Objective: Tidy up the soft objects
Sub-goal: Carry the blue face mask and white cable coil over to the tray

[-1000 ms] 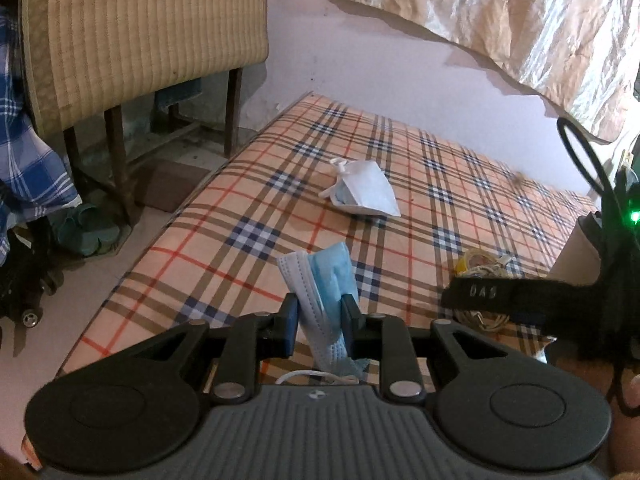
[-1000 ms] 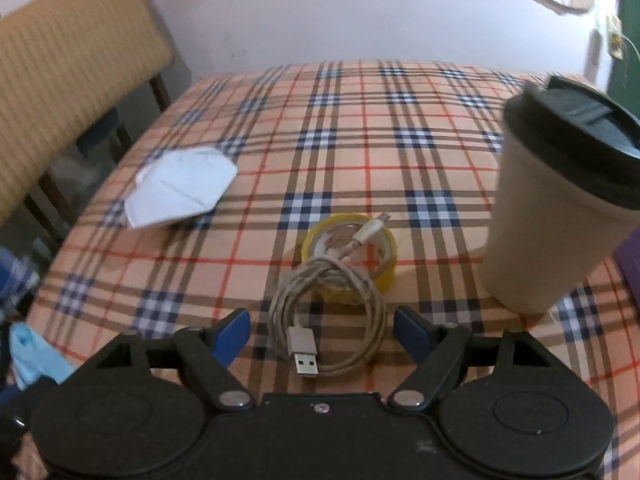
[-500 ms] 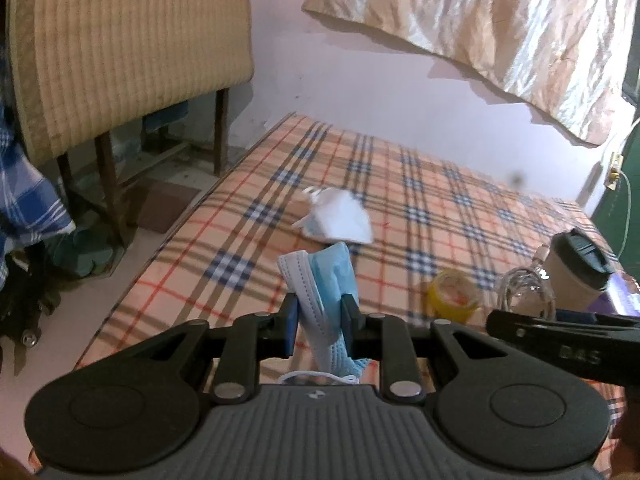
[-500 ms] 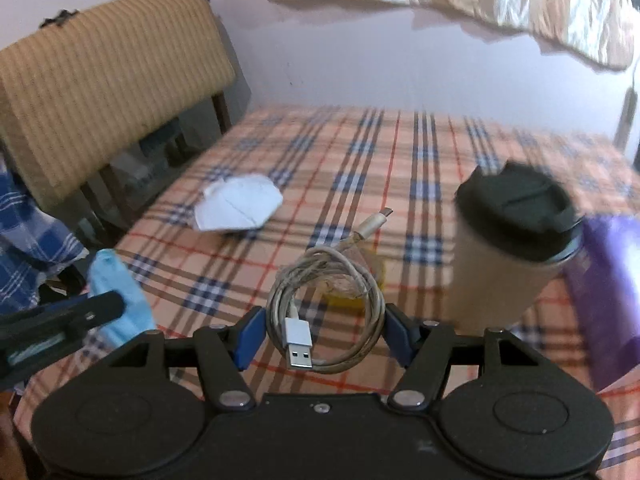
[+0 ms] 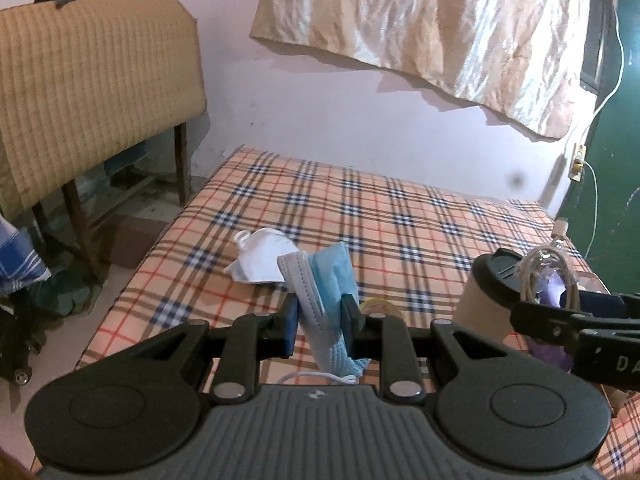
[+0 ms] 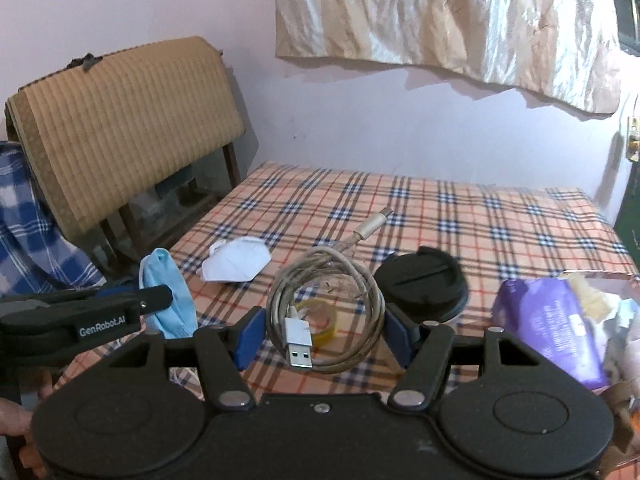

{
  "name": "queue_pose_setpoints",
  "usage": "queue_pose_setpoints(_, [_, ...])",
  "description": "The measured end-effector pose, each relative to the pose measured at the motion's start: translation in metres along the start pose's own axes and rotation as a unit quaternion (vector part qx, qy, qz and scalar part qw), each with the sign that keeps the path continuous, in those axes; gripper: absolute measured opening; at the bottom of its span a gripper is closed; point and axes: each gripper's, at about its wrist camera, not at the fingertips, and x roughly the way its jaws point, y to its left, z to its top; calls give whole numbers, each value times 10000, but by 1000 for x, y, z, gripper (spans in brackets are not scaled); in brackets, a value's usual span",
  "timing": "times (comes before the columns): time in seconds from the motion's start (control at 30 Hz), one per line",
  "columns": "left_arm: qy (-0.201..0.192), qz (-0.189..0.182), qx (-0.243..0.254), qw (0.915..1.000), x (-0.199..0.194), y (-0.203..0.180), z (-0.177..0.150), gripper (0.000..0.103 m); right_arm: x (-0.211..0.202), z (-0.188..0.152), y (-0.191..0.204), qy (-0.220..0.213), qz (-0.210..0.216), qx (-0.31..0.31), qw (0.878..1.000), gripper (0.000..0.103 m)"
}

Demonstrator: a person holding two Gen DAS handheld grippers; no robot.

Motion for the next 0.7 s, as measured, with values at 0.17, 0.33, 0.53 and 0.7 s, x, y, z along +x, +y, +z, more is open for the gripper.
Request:
queue_pose_setpoints(0.17, [21,-88,43,9999,2,-13,5,25,-11,0,-15,-77,-48,84,9999,76])
queue_pose_setpoints(0.33, [19,-173,180,9997,3,-29,10,25,-22,1,-30,-136,-128,179,9997,76])
queue_pose_setpoints(0.53, [0,-327,264,9991,6,-45,13,25,-31,2,-46,-201,-217,255,9992,76])
queue_pose_setpoints(0.7, [3,-423,357,9985,8,-57,14,25,-37,2,-58,-232,-291,323,9988,76])
